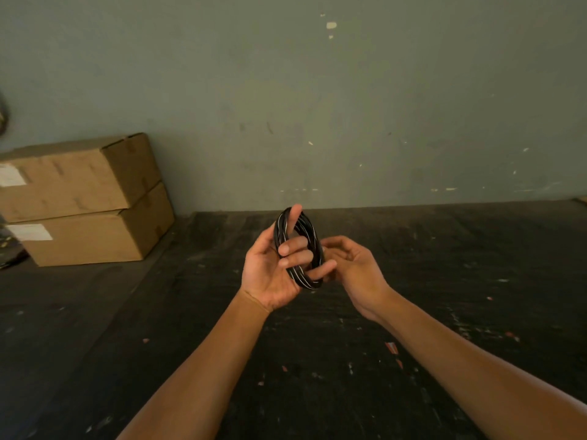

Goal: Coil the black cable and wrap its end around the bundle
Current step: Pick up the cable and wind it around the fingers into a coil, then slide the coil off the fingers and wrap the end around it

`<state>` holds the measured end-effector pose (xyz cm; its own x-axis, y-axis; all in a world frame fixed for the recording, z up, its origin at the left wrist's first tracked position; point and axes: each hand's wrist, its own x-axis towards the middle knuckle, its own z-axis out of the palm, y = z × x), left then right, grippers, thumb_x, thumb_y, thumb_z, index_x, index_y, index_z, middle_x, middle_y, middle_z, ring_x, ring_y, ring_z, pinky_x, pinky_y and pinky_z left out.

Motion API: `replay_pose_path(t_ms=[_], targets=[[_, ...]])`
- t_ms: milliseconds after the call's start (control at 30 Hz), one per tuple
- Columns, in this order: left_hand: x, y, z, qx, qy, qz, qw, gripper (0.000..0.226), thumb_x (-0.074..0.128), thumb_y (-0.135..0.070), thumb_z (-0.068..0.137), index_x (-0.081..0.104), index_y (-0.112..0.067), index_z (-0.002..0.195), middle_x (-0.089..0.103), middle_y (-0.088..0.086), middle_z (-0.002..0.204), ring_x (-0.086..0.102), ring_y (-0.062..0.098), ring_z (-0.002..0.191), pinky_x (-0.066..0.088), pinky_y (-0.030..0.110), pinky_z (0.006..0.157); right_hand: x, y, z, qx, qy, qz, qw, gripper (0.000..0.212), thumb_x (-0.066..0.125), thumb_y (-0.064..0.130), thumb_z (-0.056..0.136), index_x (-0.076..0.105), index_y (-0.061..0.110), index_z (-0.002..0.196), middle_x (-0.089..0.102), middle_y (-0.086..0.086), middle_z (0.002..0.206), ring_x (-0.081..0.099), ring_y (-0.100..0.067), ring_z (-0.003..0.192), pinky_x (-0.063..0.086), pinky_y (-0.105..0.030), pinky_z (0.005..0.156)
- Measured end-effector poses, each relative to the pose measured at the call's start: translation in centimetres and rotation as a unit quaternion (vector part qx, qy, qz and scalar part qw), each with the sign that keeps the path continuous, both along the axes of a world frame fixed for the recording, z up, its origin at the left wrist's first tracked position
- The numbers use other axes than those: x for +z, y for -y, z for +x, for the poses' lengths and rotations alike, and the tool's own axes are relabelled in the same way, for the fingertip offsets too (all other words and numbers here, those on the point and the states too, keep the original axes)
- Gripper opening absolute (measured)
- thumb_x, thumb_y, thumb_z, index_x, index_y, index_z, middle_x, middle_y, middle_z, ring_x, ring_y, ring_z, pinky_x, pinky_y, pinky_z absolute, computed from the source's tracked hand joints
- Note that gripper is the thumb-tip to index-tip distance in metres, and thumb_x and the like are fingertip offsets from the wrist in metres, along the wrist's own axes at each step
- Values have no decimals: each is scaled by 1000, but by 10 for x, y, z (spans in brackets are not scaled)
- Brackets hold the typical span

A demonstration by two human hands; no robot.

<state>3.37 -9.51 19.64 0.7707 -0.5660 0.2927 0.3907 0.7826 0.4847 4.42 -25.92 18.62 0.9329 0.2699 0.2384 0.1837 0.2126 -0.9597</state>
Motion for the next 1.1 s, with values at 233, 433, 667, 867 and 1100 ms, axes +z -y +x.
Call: replay_pose_path(t_ms=[233, 433, 667, 867, 1100], targets=[[-4, -5, 2, 59, -21, 6, 998, 36, 44, -36, 98, 69, -22, 118, 50, -4, 59, 44, 9, 52, 47, 30, 74, 1, -1, -5, -4, -9, 16, 1000, 24, 70, 22, 85, 68, 14, 108, 75, -3, 98, 69, -22, 94, 54, -38, 81], [-18, -5, -5, 106, -35, 69, 991, 34, 45, -34, 92, 67, -12, 80, 51, 1, 61, 50, 16, 62, 45, 38, 86, 5, 5, -5, -40, 0, 10, 999, 19, 65, 2, 89, 65, 15, 104, 72, -6, 96, 71, -15, 84, 58, -23, 73], [-37, -11, -9, 166, -45, 356, 919, 47, 38, -37, 99, 75, -8, 104, 72, 16, 111, 65, 31, 109, 43, 48, 105, -1, 29, 1, -116, 130, -279, 944, 13, 61, 20, 95, 59, 28, 105, 65, 6, 82, 64, -3, 71, 52, -20, 59], [-44, 8, -21, 287, 43, 471, 833, 33, 43, -31, 103, 58, -11, 124, 68, 11, 121, 68, 27, 108, 50, 40, 95, -6, 45, -2, -55, 190, -414, 889, 15, 62, 18, 94, 62, 28, 104, 63, 15, 84, 61, 2, 75, 48, -18, 64], [-71, 33, -32, 252, 94, 524, 808, 8, 45, -15, 103, 49, -8, 101, 52, 5, 78, 52, 4, 55, 57, 35, 75, -31, 61, -18, -41, 157, -420, 893, 19, 72, 22, 87, 58, 34, 93, 68, 13, 84, 64, 7, 77, 49, -13, 64]])
